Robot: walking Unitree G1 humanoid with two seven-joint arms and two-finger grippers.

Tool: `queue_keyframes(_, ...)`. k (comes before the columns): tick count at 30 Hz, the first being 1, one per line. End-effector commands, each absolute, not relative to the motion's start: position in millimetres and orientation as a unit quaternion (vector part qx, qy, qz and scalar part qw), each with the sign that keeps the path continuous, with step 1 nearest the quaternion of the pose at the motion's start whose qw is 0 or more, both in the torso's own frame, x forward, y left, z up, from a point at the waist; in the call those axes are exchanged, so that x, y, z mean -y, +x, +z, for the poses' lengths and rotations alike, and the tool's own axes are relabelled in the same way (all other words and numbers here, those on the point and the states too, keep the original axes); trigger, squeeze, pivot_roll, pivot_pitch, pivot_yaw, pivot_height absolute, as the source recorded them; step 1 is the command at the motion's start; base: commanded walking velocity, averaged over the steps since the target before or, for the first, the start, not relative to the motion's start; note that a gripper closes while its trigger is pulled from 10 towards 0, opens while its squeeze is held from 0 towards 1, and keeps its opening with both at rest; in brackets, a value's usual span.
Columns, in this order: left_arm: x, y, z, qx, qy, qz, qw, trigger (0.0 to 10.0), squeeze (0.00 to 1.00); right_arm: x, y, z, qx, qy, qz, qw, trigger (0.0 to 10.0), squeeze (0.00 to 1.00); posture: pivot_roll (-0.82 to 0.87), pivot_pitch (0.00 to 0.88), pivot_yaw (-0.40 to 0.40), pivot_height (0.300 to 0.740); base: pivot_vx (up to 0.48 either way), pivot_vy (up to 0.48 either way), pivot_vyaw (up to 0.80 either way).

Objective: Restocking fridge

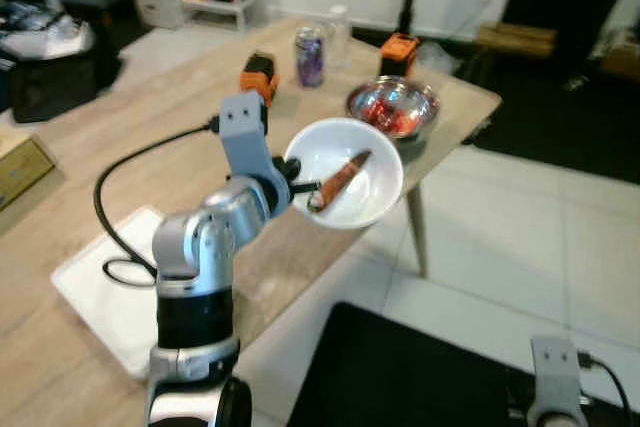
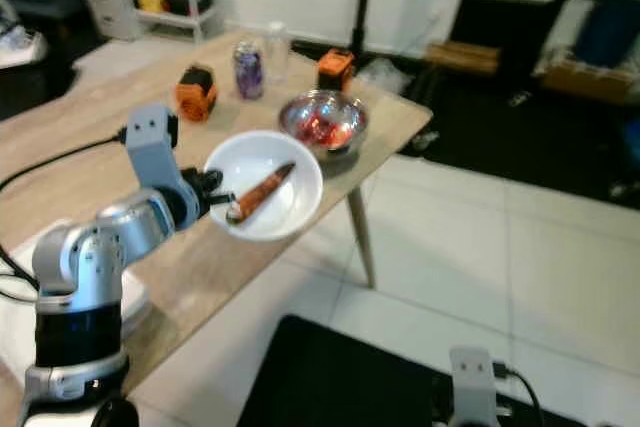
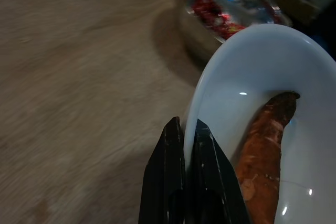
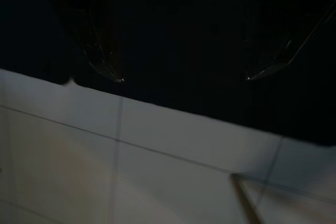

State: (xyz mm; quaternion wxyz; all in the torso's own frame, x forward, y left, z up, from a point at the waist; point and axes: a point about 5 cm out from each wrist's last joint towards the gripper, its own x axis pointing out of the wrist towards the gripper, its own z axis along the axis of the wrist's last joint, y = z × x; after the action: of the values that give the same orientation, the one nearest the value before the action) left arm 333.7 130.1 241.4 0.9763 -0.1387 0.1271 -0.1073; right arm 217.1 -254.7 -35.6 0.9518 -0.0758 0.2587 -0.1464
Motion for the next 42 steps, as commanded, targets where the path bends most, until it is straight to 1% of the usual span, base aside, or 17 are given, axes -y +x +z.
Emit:
queue_keyframes(1,-132.5,333.3,240.2,-0.126,-0.137,-0.107,0.977,10.0,0.0,251.4,206.2,-44.6,-0.282,-0.069,-0.146,0.946,10.0,0.03,-0.03,0.14,0.018,0.717,0.0,0.0,-0.78)
queue_keyframes(21,-132.5,333.8,240.3,-0.127,-0.137,-0.108,0.977,10.0,0.0,251.2,205.4,-45.2,-0.283,-0.069,-0.147,0.945,10.0,0.03,-0.03,0.146,0.021,0.717,0.0,0.0,-0.78)
queue_keyframes(29,-129.1,333.1,235.4,-0.146,-0.16,-0.118,0.969,10.0,0.0,251.0,205.7,-45.2,-0.283,-0.069,-0.147,0.945,10.0,0.03,-0.04,0.147,0.022,0.717,0.0,0.0,-0.78)
queue_keyframes(33,-124.7,331.5,229.2,-0.164,-0.189,-0.13,0.959,10.0,0.0,250.6,205.6,-45.2,-0.283,-0.068,-0.148,0.945,10.0,0.03,-0.03,0.147,0.024,0.717,0.0,0.0,-0.78)
queue_keyframes(35,-116.2,327.8,214.2,-0.181,-0.197,-0.142,0.953,10.0,0.0,250.0,205.7,-45.4,-0.283,-0.068,-0.148,0.945,10.0,0.03,-0.03,0.147,0.024,0.717,0.0,0.0,-0.78)
queue_keyframes(36,-116.2,327.8,214.2,-0.181,-0.197,-0.142,0.953,10.0,0.0,250.0,205.7,-45.4,-0.283,-0.068,-0.148,0.945,10.0,0.03,-0.03,0.147,0.024,0.717,0.0,0.0,-0.78)
queue_keyframes(37,-108.9,324.8,201.0,-0.179,-0.185,-0.149,0.955,10.0,0.0,249.0,205.8,-45.7,-0.283,-0.067,-0.147,0.945,10.0,0.03,-0.03,0.148,0.024,0.717,0.0,0.0,-0.78)
queue_keyframes(39,-106.6,323.9,196.5,-0.173,-0.178,-0.151,0.957,10.0,0.0,248.6,205.9,-45.8,-0.283,-0.067,-0.146,0.946,10.0,0.03,-0.03,0.148,0.024,0.717,0.0,0.0,-0.78)
queue_keyframes(42,-104.3,321.0,167.8,-0.17,-0.178,-0.139,0.959,10.0,0.0,246.5,206.7,-45.9,-0.282,-0.066,-0.144,0.946,10.0,0.03,-0.04,0.149,0.023,0.717,0.0,0.0,-0.78)
